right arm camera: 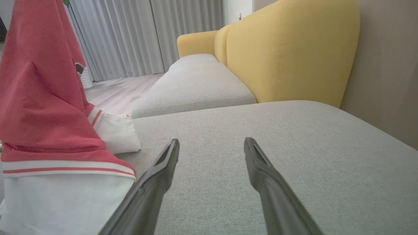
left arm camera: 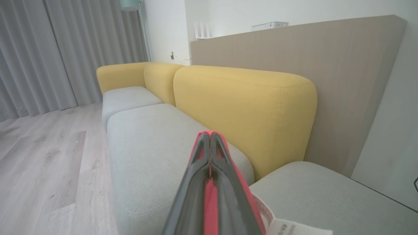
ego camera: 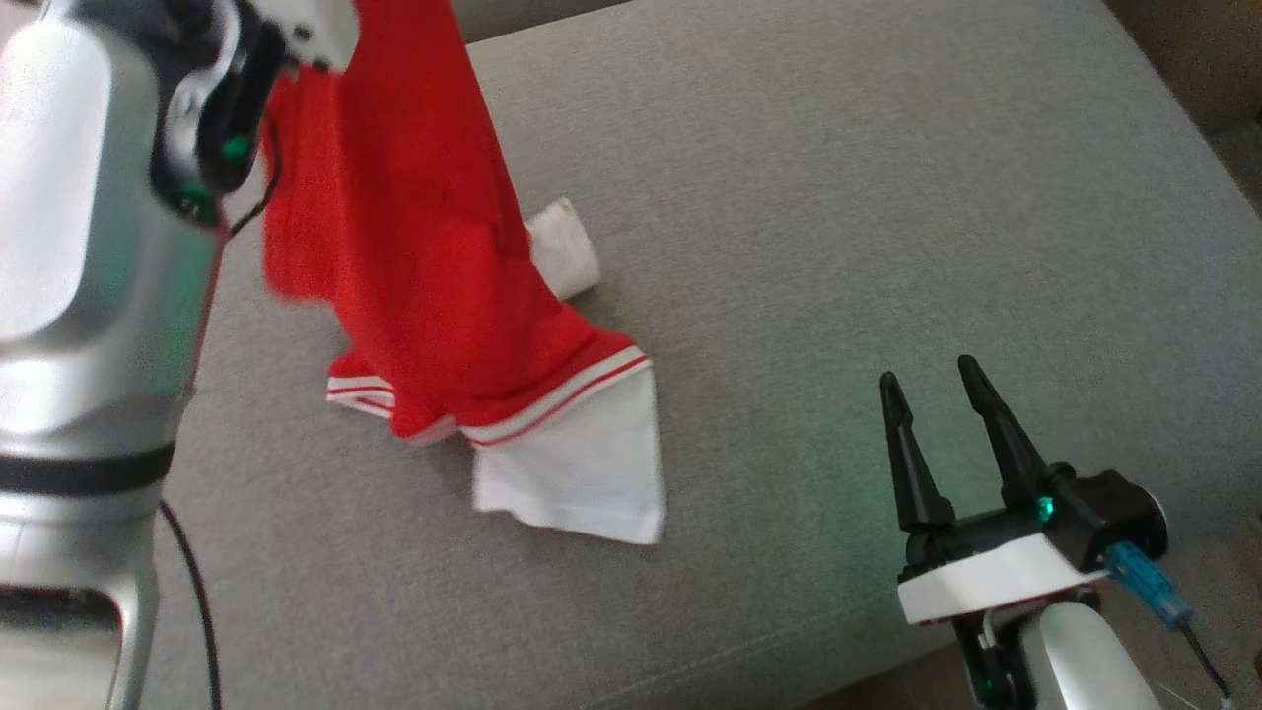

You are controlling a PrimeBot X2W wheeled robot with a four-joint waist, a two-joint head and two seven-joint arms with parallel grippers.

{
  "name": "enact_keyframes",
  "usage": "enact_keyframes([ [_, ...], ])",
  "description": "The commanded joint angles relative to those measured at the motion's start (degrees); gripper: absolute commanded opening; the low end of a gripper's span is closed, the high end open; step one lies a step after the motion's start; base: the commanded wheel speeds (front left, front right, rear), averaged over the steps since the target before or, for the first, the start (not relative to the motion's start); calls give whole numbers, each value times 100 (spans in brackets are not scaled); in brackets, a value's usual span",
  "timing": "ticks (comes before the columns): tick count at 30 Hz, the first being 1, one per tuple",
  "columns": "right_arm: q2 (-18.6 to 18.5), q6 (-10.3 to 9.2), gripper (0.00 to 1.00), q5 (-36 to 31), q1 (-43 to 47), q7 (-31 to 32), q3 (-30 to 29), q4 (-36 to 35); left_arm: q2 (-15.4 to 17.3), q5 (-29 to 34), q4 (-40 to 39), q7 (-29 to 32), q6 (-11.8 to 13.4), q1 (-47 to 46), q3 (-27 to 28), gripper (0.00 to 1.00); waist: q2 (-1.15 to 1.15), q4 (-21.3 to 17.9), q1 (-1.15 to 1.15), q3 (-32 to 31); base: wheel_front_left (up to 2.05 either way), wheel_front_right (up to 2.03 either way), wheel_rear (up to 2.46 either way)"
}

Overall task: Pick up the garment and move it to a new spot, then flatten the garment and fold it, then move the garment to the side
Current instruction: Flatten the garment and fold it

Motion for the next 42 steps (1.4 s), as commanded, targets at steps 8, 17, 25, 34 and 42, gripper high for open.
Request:
enact_keyframes([
  [8,-16,-4,100,85,-67,-62,150,-138,-159,199,724,-647,75,-1029,143,0,0,-283,0,-145,0,0,0],
  [17,-15,-4,100,71,35,-62,48,-152,-273,216,1190,-1282,85,-1313,188,0,0,-235,0,-254,0,0,0],
  [25,-15,-4,100,35,211,-62,-107,-168,-205,-149,400,-1509,106,-123,320,0,0,208,0,-457,0,0,0],
  [34,-15,-4,100,-111,429,-62,-229,-205,156,-526,-2110,-1186,883,3475,395,0,0,840,0,-668,0,0,0],
  [42,-23,-4,100,-153,508,-62,-201,-213,36,-800,-2684,-1592,1277,5982,255,0,0,1321,0,-736,0,0,0],
])
